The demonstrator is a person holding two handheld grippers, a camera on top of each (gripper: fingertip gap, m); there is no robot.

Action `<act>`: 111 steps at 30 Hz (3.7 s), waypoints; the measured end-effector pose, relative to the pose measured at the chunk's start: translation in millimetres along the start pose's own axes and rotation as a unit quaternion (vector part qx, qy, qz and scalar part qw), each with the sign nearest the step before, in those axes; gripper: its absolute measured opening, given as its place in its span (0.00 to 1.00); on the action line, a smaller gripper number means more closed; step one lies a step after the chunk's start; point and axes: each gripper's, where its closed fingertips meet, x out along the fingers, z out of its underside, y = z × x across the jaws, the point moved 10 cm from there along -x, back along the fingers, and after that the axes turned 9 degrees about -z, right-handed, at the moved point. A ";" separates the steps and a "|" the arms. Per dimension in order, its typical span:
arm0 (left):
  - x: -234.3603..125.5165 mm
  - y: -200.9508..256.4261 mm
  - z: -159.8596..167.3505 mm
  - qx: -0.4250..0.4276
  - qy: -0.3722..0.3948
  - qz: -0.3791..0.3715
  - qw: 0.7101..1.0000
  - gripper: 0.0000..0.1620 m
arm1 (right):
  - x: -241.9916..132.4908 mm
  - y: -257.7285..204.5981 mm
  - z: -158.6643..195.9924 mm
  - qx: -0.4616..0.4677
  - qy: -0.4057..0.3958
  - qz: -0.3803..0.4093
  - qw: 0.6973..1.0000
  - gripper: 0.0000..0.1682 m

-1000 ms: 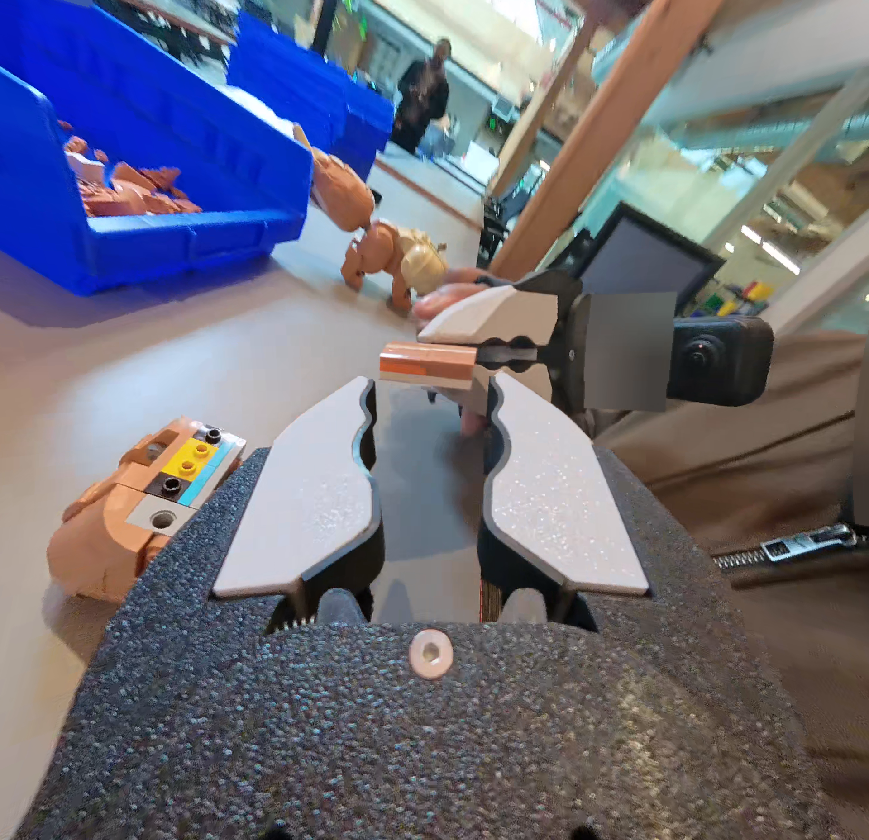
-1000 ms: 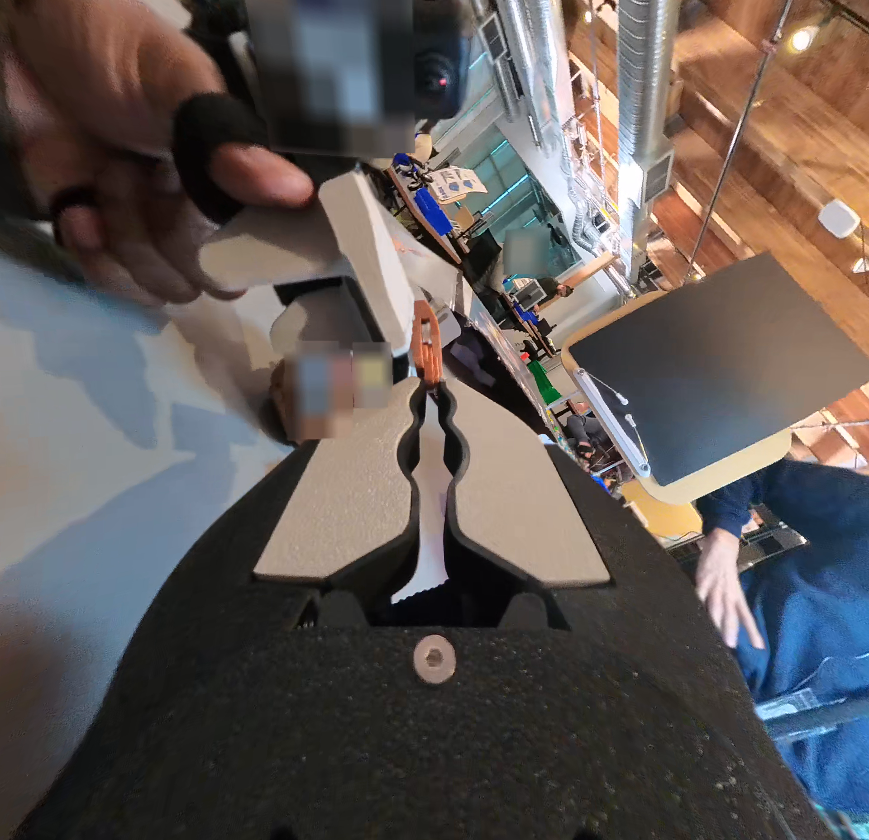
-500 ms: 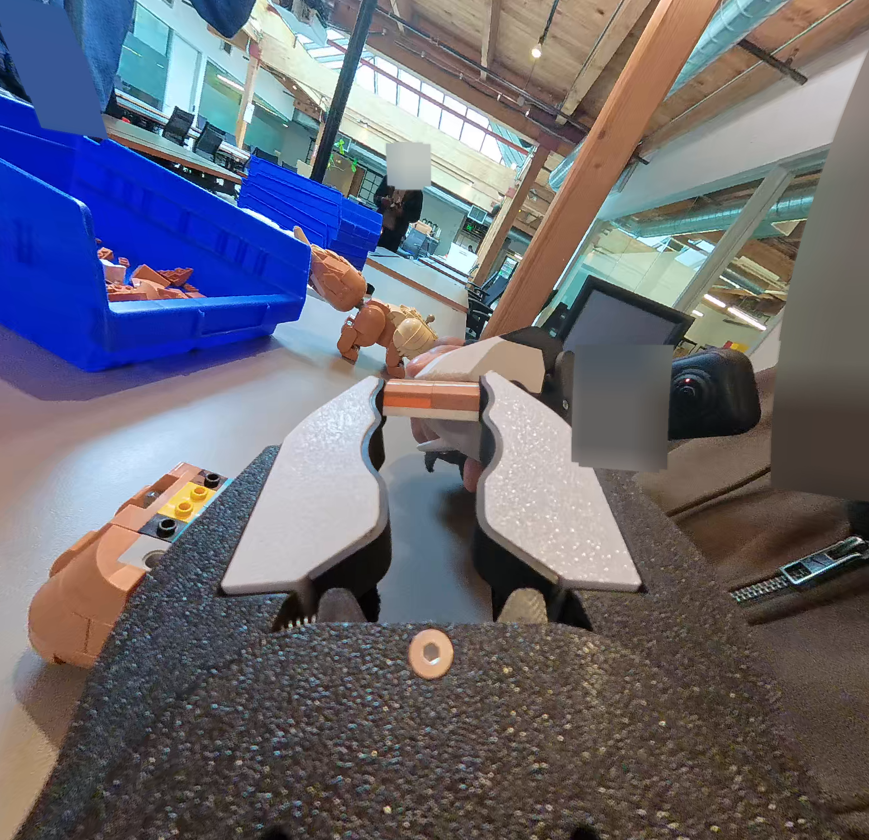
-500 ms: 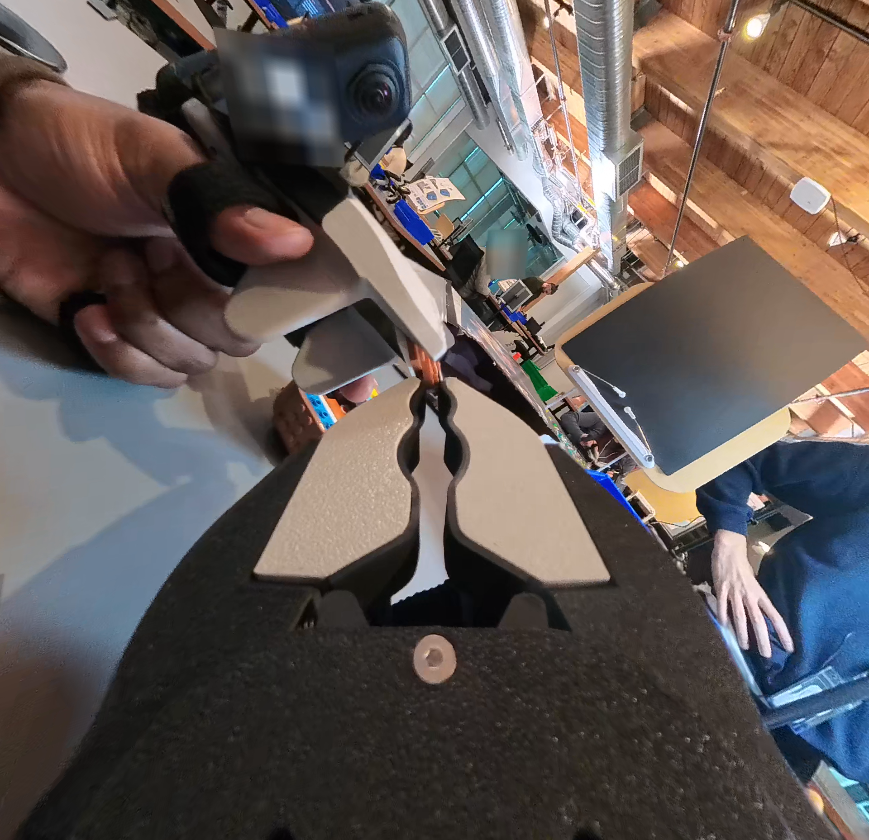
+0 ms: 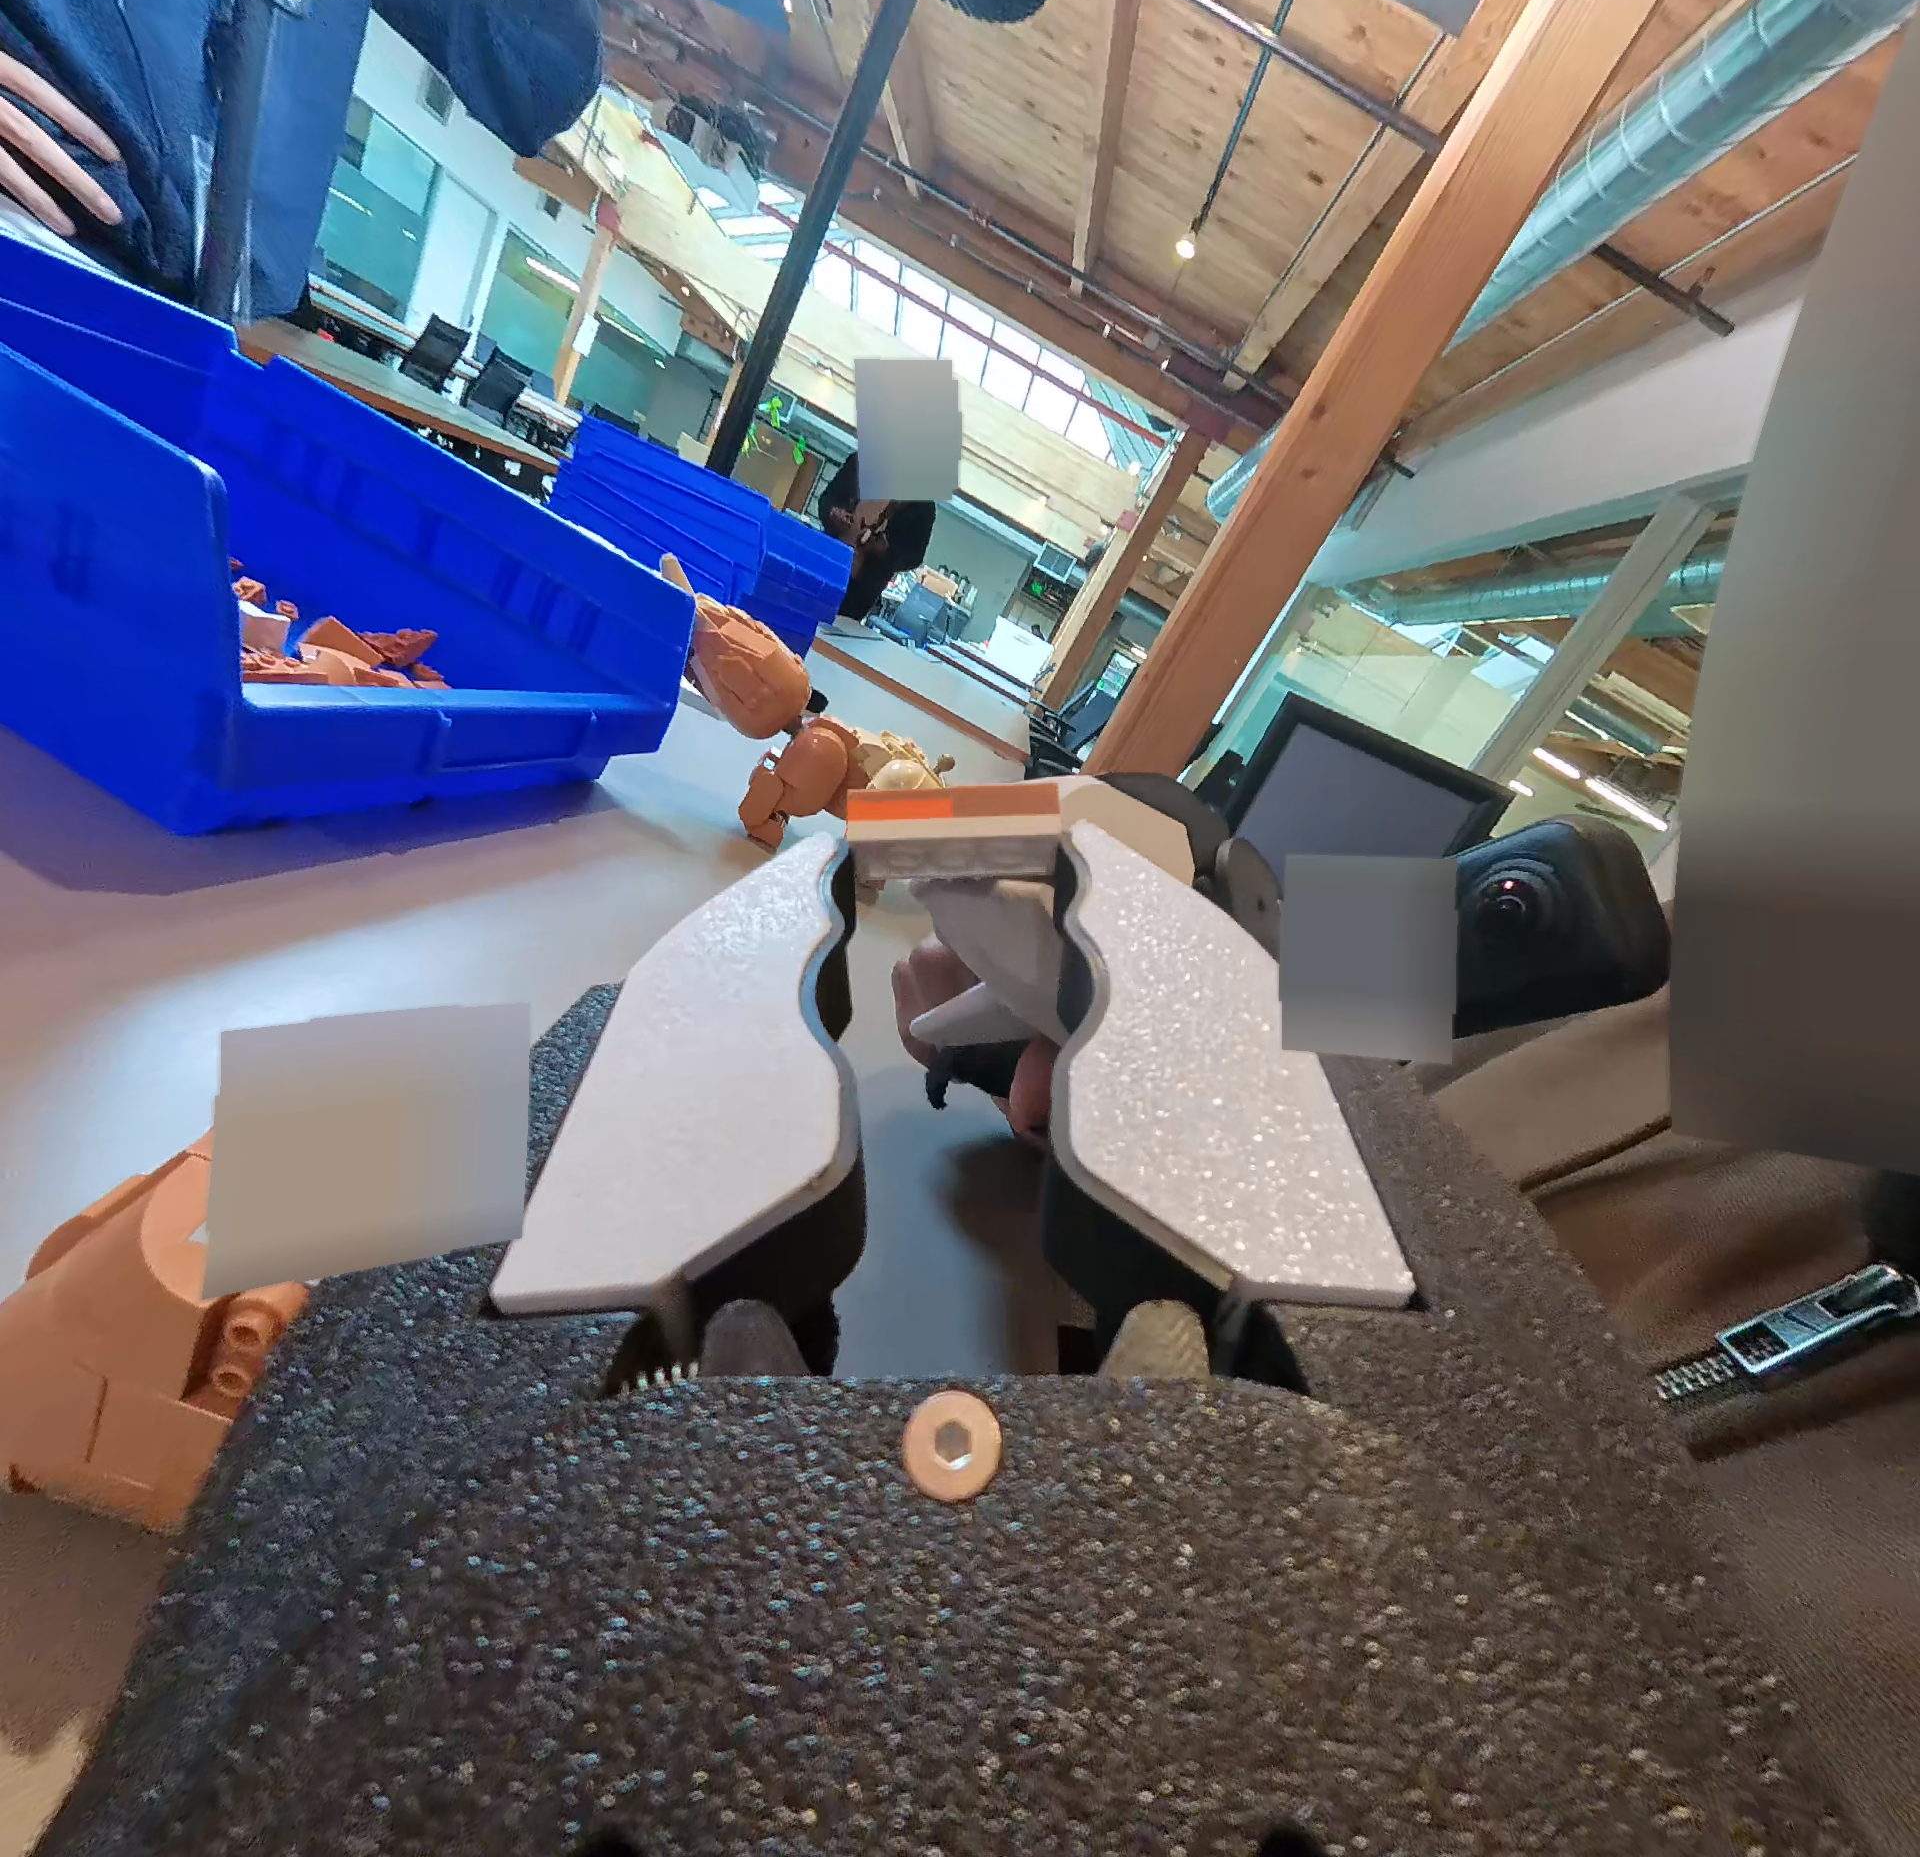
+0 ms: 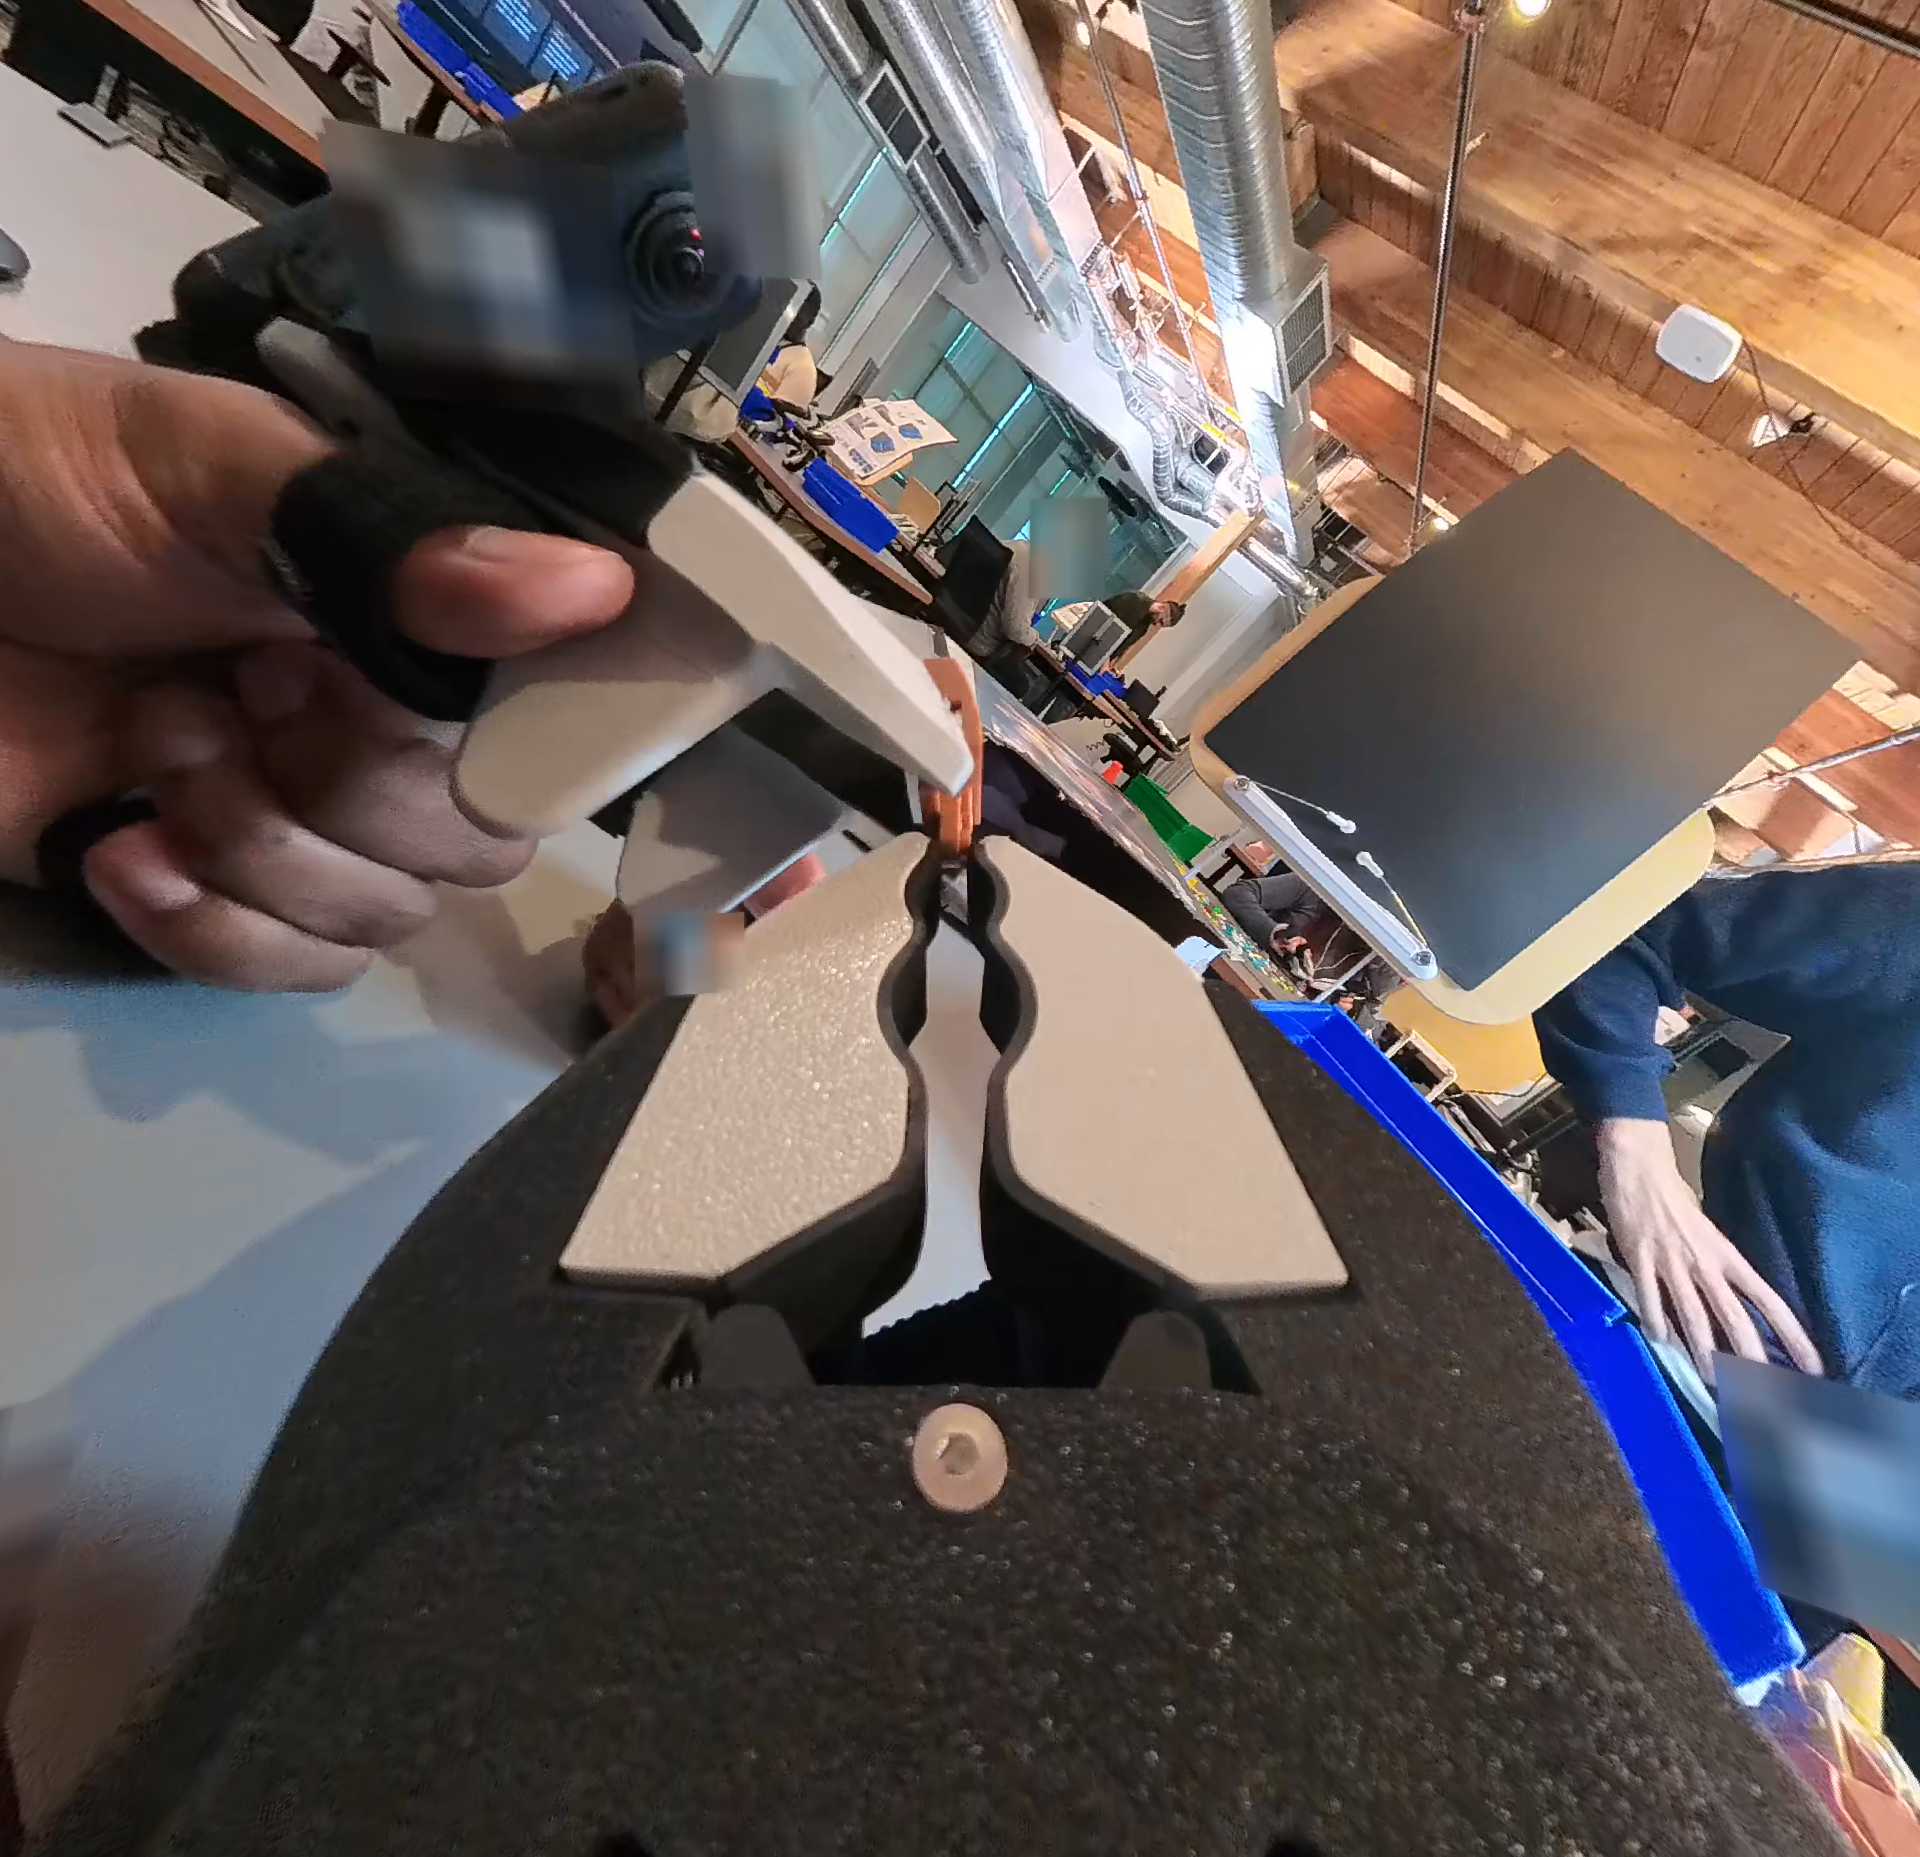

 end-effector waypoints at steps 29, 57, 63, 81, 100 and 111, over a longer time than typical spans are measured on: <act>-4.3 3.5 -14.3 0.105 -0.152 -0.026 0.983 0.22 | -1.0 11.1 7.3 -0.011 0.011 -0.106 0.994 0.03; -3.5 -5.0 -10.7 0.052 0.031 -0.003 0.998 0.16 | 17.3 25.1 44.4 0.706 0.254 -0.270 0.603 0.02; -0.9 -5.3 -7.9 -0.017 0.041 0.025 0.999 0.14 | 16.2 22.4 38.0 0.675 0.254 -0.250 0.646 0.03; -2.3 -6.4 -0.8 -0.104 0.079 0.051 0.990 0.03 | 16.2 12.5 23.5 0.603 0.209 -0.187 0.747 0.03; -6.1 14.2 -35.4 0.203 -0.085 -0.186 0.958 0.02 | 6.7 26.6 -1.4 0.000 -0.025 -0.029 0.999 0.11; -5.1 16.2 -33.5 0.239 -0.104 -0.214 0.941 0.02 | 15.6 22.8 -2.8 -0.054 -0.066 -0.039 0.996 0.11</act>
